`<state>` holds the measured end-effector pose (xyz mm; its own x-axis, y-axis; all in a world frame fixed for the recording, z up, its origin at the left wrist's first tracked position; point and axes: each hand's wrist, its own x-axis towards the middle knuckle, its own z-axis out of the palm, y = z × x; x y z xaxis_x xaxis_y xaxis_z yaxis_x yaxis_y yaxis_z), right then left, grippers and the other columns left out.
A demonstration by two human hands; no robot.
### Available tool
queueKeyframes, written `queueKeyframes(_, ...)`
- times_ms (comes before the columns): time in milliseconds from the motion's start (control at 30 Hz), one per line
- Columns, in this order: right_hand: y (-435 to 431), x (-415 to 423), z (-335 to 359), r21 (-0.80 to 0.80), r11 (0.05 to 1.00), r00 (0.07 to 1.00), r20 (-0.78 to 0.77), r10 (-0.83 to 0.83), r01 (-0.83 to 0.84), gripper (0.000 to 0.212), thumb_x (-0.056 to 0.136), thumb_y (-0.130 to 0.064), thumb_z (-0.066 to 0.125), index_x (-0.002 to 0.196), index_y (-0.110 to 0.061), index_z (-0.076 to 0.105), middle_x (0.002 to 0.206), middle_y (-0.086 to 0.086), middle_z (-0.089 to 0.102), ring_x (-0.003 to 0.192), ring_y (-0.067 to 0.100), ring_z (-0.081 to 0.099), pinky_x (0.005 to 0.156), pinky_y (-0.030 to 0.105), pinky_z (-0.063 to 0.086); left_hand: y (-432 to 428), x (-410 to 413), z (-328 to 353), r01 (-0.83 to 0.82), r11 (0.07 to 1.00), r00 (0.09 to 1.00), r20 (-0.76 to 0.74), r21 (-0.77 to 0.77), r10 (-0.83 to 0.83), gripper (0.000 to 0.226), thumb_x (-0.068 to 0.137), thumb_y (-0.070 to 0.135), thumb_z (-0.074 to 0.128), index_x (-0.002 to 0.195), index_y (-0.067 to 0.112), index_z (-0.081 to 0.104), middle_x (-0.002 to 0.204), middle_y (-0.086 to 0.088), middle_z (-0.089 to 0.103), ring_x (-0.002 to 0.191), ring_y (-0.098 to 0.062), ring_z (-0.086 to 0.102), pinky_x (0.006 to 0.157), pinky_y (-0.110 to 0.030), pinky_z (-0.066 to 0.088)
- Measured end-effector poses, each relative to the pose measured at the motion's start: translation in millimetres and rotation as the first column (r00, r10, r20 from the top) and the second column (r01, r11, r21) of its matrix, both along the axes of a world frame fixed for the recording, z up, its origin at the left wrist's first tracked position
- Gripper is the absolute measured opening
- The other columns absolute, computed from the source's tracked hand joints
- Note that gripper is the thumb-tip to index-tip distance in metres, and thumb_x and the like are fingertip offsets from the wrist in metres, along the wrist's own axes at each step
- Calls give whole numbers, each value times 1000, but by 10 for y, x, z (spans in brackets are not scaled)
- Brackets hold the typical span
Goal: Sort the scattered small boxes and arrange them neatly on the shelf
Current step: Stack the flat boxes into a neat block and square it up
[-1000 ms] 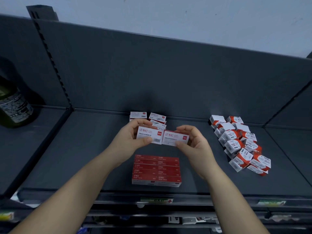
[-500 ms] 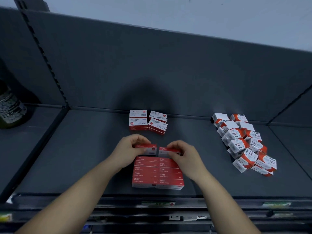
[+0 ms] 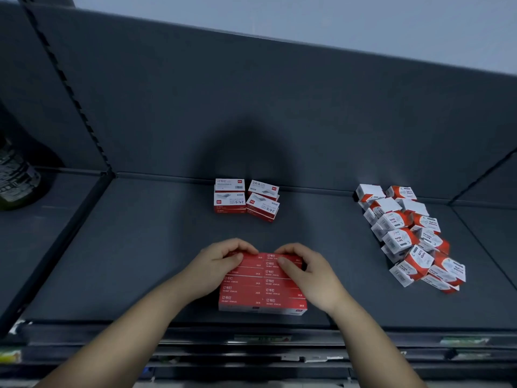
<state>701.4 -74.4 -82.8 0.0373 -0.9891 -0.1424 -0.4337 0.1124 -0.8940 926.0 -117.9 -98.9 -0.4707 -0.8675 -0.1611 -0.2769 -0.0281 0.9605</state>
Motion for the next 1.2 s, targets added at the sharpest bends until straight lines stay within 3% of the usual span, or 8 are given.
queueKeyframes(133,-94,-31,95,29,999,999,-24,29,-28,11,94,-24,64,104,-28,67,98,-10,69,88,1,64,74,11,47,-72,24,72,-14,1000,999,-46,-5,14,23,98,7,52,107,20,69,103,2,71,90,-2,64,78,-16,50)
queueKeyframes(267,-384,-89,166,11,998,993,-106,-59,61,17,93,-23,65,110,-25,65,103,-10,67,95,5,62,79,14,43,-374,139,108,-190,967,982,-34,-168,187,27,92,1,61,99,27,65,104,6,68,95,-3,62,86,-14,46)
queueKeyframes(400,-753,-1,196,-36,991,965,-224,-135,131,28,92,-25,65,119,-19,61,107,-10,61,103,8,57,83,18,37,-819,249,38,-365,896,915,83,-252,396,28,87,7,68,102,29,59,109,5,63,94,-16,63,91,-31,49)
queueKeyframes(567,-1035,228,37,-24,991,955,-266,-133,132,49,88,-26,69,134,-20,54,126,1,56,117,17,56,100,29,43,-1069,255,-74,-203,925,894,325,-321,309,59,85,20,74,139,19,50,128,-3,48,108,-18,57,101,-31,45)
queueKeyframes(700,-1052,239,-3,-43,979,938,-280,-203,199,46,88,-21,71,131,-16,56,127,4,53,113,19,55,91,22,38,-1015,221,-92,-210,879,870,328,-427,368,54,86,12,72,137,17,54,127,-5,52,95,-15,56,91,-21,41)
queueKeyframes(867,-984,125,-7,-29,981,955,-226,-192,190,37,82,-21,77,115,-20,61,118,-1,57,104,17,58,92,30,47,-932,242,-83,-197,845,872,305,-497,383,46,81,9,76,124,13,60,124,-3,52,98,-11,53,95,-22,41)
queueKeyframes(1033,-802,17,29,-38,974,972,77,-220,223,25,89,-16,70,109,-25,58,111,-8,69,100,13,64,79,24,49,-771,238,-1,-248,906,943,128,-344,306,42,84,7,73,120,21,56,117,8,62,105,-5,60,95,-19,44)
queueKeyframes(1200,-634,-50,140,19,965,848,474,-239,262,30,94,-1,59,123,-10,58,108,5,73,85,18,69,73,24,56,-601,159,165,-254,965,949,-209,-68,235,44,87,-1,67,116,32,60,121,11,66,112,-4,63,100,-24,49)
